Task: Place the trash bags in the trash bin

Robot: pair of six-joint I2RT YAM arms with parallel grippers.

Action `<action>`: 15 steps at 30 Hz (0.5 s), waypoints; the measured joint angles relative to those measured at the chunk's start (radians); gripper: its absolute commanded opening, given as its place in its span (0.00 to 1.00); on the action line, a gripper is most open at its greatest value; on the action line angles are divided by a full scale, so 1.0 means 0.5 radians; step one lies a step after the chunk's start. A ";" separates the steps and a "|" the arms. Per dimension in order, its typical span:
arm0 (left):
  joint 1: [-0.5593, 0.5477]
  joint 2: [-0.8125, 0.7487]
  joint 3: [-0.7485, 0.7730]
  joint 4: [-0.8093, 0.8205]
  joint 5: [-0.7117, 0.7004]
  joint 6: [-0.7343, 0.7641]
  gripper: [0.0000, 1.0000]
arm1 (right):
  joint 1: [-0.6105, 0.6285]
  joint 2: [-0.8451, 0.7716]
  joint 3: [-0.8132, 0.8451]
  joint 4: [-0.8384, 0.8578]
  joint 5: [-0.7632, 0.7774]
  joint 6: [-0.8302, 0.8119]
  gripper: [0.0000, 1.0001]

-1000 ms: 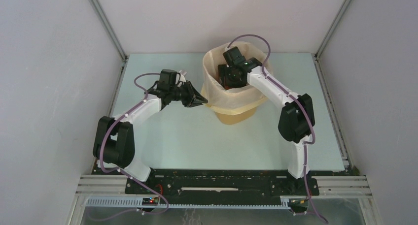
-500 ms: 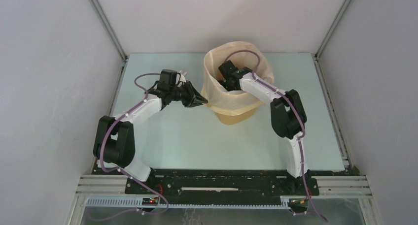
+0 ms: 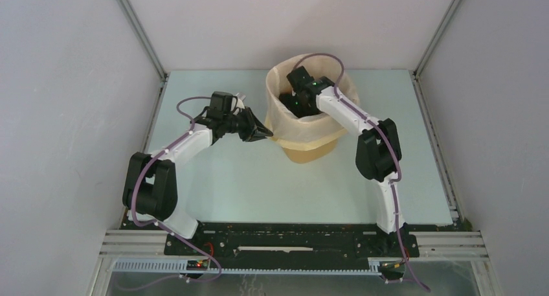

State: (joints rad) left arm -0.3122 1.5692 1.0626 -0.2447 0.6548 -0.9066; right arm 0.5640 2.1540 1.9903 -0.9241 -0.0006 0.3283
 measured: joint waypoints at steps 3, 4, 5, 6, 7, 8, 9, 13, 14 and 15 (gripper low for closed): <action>-0.002 0.000 0.000 -0.004 -0.005 0.001 0.19 | 0.000 -0.082 0.157 -0.061 0.005 0.008 0.91; -0.003 0.000 0.000 -0.004 -0.010 0.002 0.20 | 0.000 -0.130 0.182 -0.083 0.012 0.011 0.91; -0.005 0.000 0.000 -0.005 -0.011 0.004 0.22 | 0.000 -0.172 0.202 -0.105 0.020 0.017 0.91; -0.008 0.000 0.000 -0.005 -0.014 0.007 0.25 | -0.001 -0.217 0.223 -0.125 0.027 0.021 0.91; -0.009 0.000 0.000 -0.008 -0.018 0.015 0.27 | -0.002 -0.257 0.251 -0.153 0.034 0.023 0.91; -0.012 0.000 0.000 -0.011 -0.028 0.020 0.30 | -0.003 -0.294 0.291 -0.182 0.038 0.023 0.91; -0.013 0.000 0.000 -0.014 -0.037 0.031 0.33 | -0.003 -0.318 0.330 -0.207 0.041 0.022 0.91; -0.014 -0.002 0.000 -0.066 -0.084 0.089 0.46 | -0.011 -0.381 0.553 -0.320 0.052 0.020 0.99; -0.015 -0.008 0.000 -0.090 -0.101 0.102 0.49 | -0.014 -0.401 0.591 -0.338 0.052 0.019 1.00; -0.015 -0.015 0.000 -0.112 -0.108 0.111 0.55 | -0.015 -0.427 0.613 -0.352 0.052 0.016 1.00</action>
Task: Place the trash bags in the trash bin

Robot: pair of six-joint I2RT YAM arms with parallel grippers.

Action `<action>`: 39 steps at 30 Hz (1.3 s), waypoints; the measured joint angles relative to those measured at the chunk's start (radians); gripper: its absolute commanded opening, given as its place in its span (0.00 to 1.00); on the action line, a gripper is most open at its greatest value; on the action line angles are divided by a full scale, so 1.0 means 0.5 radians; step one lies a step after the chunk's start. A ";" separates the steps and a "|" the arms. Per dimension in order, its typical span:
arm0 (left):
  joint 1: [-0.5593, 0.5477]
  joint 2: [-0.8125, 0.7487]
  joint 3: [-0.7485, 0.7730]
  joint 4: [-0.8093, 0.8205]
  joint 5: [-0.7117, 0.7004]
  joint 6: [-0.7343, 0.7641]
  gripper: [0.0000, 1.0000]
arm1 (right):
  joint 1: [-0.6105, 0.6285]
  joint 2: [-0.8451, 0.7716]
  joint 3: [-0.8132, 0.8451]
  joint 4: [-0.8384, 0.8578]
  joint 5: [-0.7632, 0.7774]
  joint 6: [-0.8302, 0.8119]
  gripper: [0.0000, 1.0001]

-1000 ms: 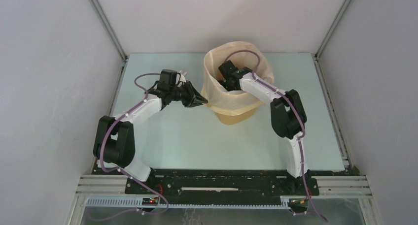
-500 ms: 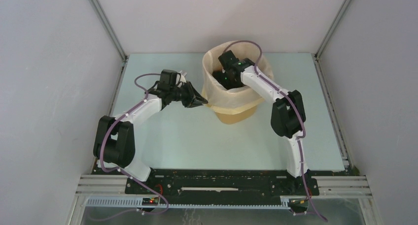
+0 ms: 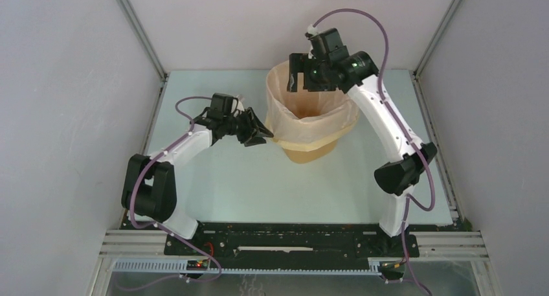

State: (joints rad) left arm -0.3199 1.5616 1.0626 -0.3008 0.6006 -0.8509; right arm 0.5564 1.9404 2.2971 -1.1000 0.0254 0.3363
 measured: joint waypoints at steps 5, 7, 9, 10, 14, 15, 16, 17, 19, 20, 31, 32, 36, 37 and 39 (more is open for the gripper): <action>-0.002 -0.159 0.000 -0.169 -0.109 0.099 0.80 | 0.001 -0.291 -0.017 -0.063 0.033 -0.005 1.00; -0.002 -0.291 0.005 -0.286 -0.201 0.151 0.86 | 0.001 -0.470 -0.068 -0.067 0.058 -0.010 1.00; -0.002 -0.466 0.039 -0.440 -0.325 0.208 0.89 | 0.002 -0.687 -0.143 -0.068 0.094 -0.020 1.00; -0.002 -0.534 0.060 -0.493 -0.375 0.228 0.90 | 0.002 -0.796 -0.181 -0.067 0.107 -0.025 1.00; -0.001 -0.867 0.297 -0.776 -0.653 0.329 0.92 | 0.001 -1.288 -0.365 -0.040 0.167 -0.033 1.00; -0.001 -0.921 0.375 -0.824 -0.710 0.350 0.92 | 0.001 -1.369 -0.384 -0.037 0.181 -0.031 1.00; -0.001 -0.975 0.480 -0.866 -0.771 0.372 0.93 | 0.001 -1.448 -0.400 -0.036 0.195 -0.030 1.00; 0.000 -1.012 0.564 -0.887 -0.808 0.393 0.93 | 0.001 -1.518 -0.407 -0.037 0.205 -0.028 1.00; 0.001 -1.065 0.806 -0.942 -0.887 0.447 0.94 | 0.001 -1.635 -0.401 -0.036 0.220 -0.024 1.00; 0.001 -1.077 0.910 -0.948 -0.913 0.470 0.94 | 0.001 -1.671 -0.385 -0.040 0.227 -0.024 1.00; 0.001 -1.108 1.961 -1.092 -1.234 0.819 1.00 | 0.001 -1.579 -0.024 -0.105 0.354 -0.027 1.00; 0.001 -1.126 1.982 -1.088 -1.264 0.834 1.00 | 0.001 -1.579 -0.024 -0.106 0.360 -0.027 1.00; 0.001 -1.174 1.991 -1.088 -1.353 0.867 1.00 | 0.001 -1.576 -0.023 -0.115 0.366 -0.026 1.00; 0.001 -1.175 1.989 -1.091 -1.362 0.868 1.00 | 0.001 -1.574 -0.023 -0.116 0.366 -0.025 1.00; 0.001 -1.175 1.979 -1.102 -1.378 0.868 1.00 | 0.001 -1.574 -0.030 -0.116 0.365 -0.024 1.00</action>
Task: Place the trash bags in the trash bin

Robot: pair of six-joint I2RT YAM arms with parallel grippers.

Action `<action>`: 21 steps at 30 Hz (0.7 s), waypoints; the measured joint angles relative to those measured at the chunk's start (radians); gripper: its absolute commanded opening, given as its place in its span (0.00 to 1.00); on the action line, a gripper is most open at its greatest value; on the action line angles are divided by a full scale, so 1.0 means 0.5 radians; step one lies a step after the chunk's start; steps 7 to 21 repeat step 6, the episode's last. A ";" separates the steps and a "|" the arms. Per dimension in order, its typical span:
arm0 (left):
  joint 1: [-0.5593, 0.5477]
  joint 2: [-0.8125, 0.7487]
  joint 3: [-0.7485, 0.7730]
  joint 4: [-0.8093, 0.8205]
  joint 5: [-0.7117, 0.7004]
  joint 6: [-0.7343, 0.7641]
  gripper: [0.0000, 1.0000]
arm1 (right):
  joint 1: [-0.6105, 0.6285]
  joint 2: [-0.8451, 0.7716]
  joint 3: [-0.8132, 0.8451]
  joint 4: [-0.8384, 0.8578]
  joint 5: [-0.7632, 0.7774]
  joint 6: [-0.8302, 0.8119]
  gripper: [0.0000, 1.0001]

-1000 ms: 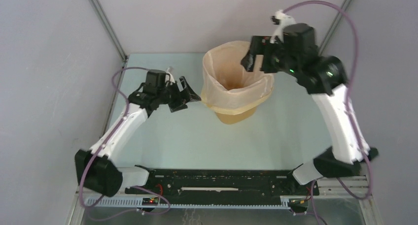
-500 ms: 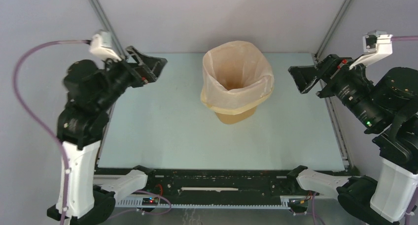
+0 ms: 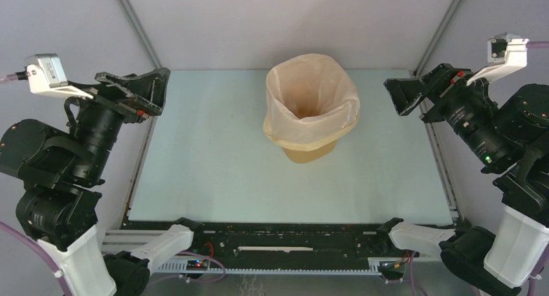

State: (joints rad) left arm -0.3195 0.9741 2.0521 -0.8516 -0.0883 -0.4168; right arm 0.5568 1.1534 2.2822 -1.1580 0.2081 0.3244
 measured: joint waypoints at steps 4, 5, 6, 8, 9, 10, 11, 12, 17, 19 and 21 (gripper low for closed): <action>0.000 -0.016 -0.047 -0.038 -0.029 0.001 1.00 | 0.000 -0.009 -0.038 0.003 0.000 0.015 1.00; 0.000 -0.019 -0.050 -0.054 -0.030 0.001 1.00 | 0.000 -0.012 -0.053 0.002 -0.002 0.023 1.00; 0.000 -0.024 -0.052 -0.063 -0.031 0.002 1.00 | 0.000 -0.012 -0.060 0.002 -0.006 0.027 1.00; 0.000 -0.024 -0.052 -0.063 -0.031 0.002 1.00 | 0.000 -0.012 -0.060 0.002 -0.006 0.027 1.00; 0.000 -0.024 -0.052 -0.063 -0.031 0.002 1.00 | 0.000 -0.012 -0.060 0.002 -0.006 0.027 1.00; 0.000 -0.024 -0.052 -0.063 -0.031 0.002 1.00 | 0.000 -0.012 -0.060 0.002 -0.006 0.027 1.00; 0.000 -0.024 -0.052 -0.063 -0.031 0.002 1.00 | 0.000 -0.012 -0.060 0.002 -0.006 0.027 1.00; 0.000 -0.024 -0.052 -0.063 -0.031 0.002 1.00 | 0.000 -0.012 -0.060 0.002 -0.006 0.027 1.00; 0.000 -0.024 -0.052 -0.063 -0.031 0.002 1.00 | 0.000 -0.012 -0.060 0.002 -0.006 0.027 1.00; 0.000 -0.024 -0.052 -0.063 -0.031 0.002 1.00 | 0.000 -0.012 -0.060 0.002 -0.006 0.027 1.00; 0.000 -0.024 -0.052 -0.063 -0.031 0.002 1.00 | 0.000 -0.012 -0.060 0.002 -0.006 0.027 1.00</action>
